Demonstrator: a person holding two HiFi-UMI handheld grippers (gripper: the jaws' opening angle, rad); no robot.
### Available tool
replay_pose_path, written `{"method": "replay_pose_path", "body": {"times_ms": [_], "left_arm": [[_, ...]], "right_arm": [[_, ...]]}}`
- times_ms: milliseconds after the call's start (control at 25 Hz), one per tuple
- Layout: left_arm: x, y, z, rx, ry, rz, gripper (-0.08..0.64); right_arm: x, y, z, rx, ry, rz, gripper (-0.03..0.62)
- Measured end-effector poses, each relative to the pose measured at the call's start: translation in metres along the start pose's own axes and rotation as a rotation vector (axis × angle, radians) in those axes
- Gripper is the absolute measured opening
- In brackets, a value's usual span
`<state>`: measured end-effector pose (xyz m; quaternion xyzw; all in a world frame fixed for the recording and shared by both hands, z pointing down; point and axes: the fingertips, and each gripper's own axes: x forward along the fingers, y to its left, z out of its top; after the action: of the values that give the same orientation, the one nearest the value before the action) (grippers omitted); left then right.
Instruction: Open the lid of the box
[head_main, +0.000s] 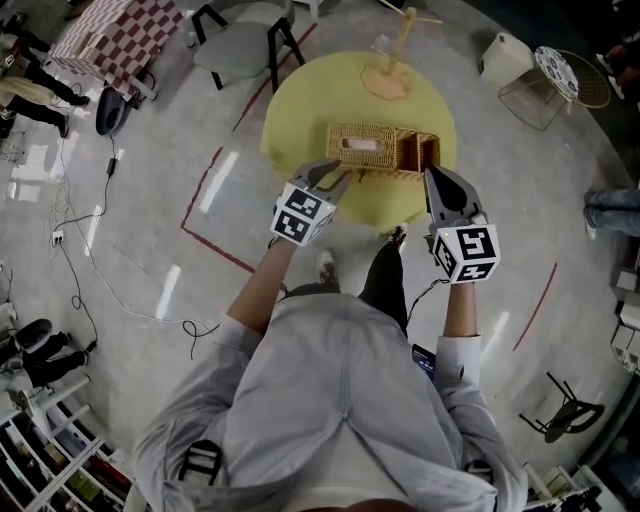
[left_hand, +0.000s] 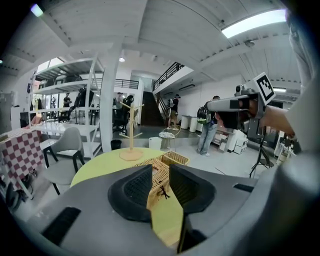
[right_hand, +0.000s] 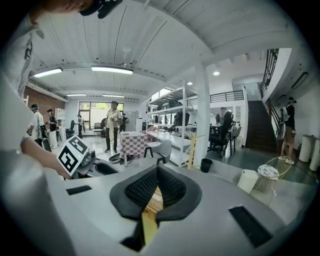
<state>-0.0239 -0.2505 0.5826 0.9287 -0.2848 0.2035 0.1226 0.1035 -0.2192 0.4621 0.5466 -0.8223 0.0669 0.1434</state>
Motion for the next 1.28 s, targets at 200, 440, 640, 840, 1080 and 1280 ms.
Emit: {"method": "replay_pose_path", "body": {"times_ms": [200, 440, 640, 840, 1080, 1280], "left_arm": [[0.025, 0.000, -0.034, -0.033, 0.075, -0.009, 0.124], [0.061, -0.020, -0.070, -0.053, 0.173, -0.072, 0.187], [0.088, -0.020, -0.094, -0.075, 0.237, -0.021, 0.187], [0.103, -0.012, -0.117, -0.106, 0.285, 0.058, 0.118], [0.107, -0.006, -0.117, -0.122, 0.275, 0.061, 0.038], [0.100, -0.013, -0.106, -0.069, 0.261, 0.026, 0.034]], "right_arm": [[0.020, -0.005, -0.013, -0.021, 0.024, 0.059, 0.021], [0.035, -0.019, -0.024, -0.050, 0.050, 0.103, 0.021], [0.043, -0.031, -0.036, -0.056, 0.077, 0.133, 0.021], [0.046, -0.041, -0.040, -0.056, 0.089, 0.133, 0.021], [0.048, -0.046, -0.051, -0.049, 0.107, 0.113, 0.021], [0.048, -0.043, -0.049, -0.050, 0.099, 0.099, 0.021]]}}
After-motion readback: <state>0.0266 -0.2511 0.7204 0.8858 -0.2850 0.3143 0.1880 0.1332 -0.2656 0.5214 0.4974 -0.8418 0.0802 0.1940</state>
